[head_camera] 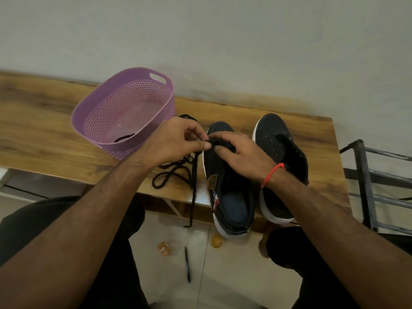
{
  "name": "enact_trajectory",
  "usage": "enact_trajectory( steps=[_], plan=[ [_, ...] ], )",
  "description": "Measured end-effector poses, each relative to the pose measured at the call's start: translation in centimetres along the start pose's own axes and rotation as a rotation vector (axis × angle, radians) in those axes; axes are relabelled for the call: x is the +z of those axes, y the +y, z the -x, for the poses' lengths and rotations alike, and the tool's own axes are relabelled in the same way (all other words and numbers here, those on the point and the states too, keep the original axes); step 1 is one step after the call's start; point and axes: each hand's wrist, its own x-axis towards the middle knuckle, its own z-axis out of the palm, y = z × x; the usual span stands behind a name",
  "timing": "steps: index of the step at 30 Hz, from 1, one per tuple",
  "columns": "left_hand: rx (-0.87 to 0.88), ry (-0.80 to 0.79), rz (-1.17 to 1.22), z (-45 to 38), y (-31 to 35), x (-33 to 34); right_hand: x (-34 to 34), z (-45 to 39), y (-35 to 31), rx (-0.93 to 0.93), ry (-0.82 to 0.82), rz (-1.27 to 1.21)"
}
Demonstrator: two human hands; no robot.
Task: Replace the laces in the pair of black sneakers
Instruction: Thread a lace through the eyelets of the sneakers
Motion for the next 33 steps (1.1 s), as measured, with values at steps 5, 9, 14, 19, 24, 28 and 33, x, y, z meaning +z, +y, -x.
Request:
enact_trajectory(
  steps=[5, 9, 14, 19, 24, 28, 33],
  plan=[
    [0.075, 0.01, 0.36, 0.3, 0.5, -0.6, -0.1, 0.1, -0.3, -0.044, 0.036, -0.083],
    [0.067, 0.049, 0.405, 0.3, 0.6, -1.1, -0.5, -0.1, -0.4, 0.046, 0.092, -0.297],
    [-0.021, 0.076, 0.213, 0.1, -0.5, -1.3, -1.4, 0.1, -0.7, 0.058, 0.123, -0.542],
    [0.068, -0.043, 0.34, 0.5, 0.8, -1.2, -1.2, 0.4, -1.5, 0.002, 0.02, -0.501],
    [-0.052, 0.048, 0.179, 0.0, -0.8, -1.5, -2.6, -0.3, -0.2, 0.18, 0.523, -0.646],
    [-0.024, 0.096, 0.104, -0.2, -1.6, -1.9, -2.3, -0.4, 0.8, 0.166, 0.394, -0.44],
    [0.09, -0.035, 0.11, -0.3, -0.6, -0.2, -1.5, 0.3, -1.2, -0.171, 0.159, -0.073]
  ],
)
